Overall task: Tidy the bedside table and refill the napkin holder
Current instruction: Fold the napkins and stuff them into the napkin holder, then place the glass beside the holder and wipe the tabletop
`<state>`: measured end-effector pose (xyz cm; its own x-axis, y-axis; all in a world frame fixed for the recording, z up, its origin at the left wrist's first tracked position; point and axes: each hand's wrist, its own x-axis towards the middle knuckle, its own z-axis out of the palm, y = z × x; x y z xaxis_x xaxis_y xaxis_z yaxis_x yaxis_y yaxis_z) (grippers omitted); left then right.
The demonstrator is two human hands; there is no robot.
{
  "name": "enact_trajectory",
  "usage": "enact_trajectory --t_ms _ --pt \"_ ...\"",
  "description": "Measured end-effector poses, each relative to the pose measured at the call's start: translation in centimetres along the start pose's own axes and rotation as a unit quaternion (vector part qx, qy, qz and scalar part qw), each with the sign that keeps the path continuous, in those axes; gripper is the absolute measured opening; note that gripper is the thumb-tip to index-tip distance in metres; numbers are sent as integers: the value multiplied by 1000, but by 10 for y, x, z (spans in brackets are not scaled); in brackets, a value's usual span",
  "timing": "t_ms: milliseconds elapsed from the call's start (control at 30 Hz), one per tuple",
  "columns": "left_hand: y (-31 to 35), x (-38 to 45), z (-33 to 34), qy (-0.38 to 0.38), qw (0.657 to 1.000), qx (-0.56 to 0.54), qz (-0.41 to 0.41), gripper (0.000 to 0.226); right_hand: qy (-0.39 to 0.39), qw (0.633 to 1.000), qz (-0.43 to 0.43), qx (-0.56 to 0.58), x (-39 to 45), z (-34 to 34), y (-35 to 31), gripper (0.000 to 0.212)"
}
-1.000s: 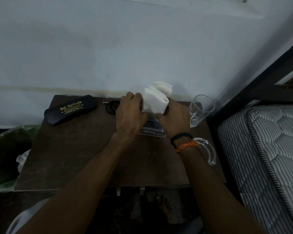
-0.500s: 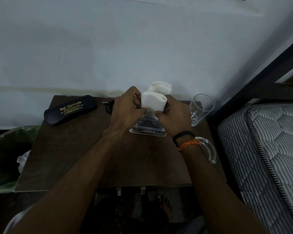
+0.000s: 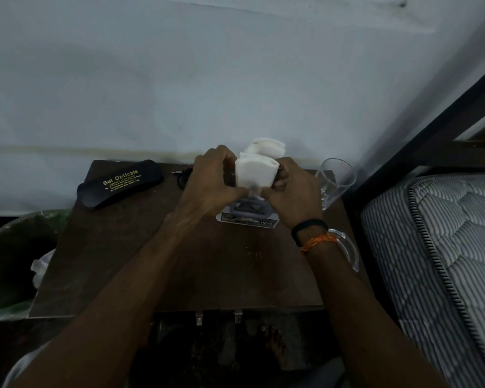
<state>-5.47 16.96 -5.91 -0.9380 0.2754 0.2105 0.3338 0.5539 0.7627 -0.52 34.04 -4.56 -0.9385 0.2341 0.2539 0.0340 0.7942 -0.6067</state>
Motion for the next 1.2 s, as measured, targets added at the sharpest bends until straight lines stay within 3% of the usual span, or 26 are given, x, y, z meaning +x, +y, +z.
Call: enact_trajectory --t_ms 167,300,400,533,1067,1200 --pt "-8 -8 -23 -48 991 -30 -125 76 -22 995 92 -31 -12 -20 5 39" --pt "-12 -27 -31 -115 953 -91 -266 61 -118 970 214 -14 -34 -23 11 43" --pt "-13 -41 -23 -134 954 -109 -246 40 -143 953 256 80 -39 -16 14 32" --pt "-5 -47 -15 -80 962 -127 -227 26 -108 954 260 106 -35 -13 10 21" --pt "-19 -23 -12 -30 956 -158 -245 24 -68 957 247 135 -9 11 12 26" --pt "-17 -27 -12 -32 958 -112 -261 23 -25 959 248 138 -12 2 10 14"
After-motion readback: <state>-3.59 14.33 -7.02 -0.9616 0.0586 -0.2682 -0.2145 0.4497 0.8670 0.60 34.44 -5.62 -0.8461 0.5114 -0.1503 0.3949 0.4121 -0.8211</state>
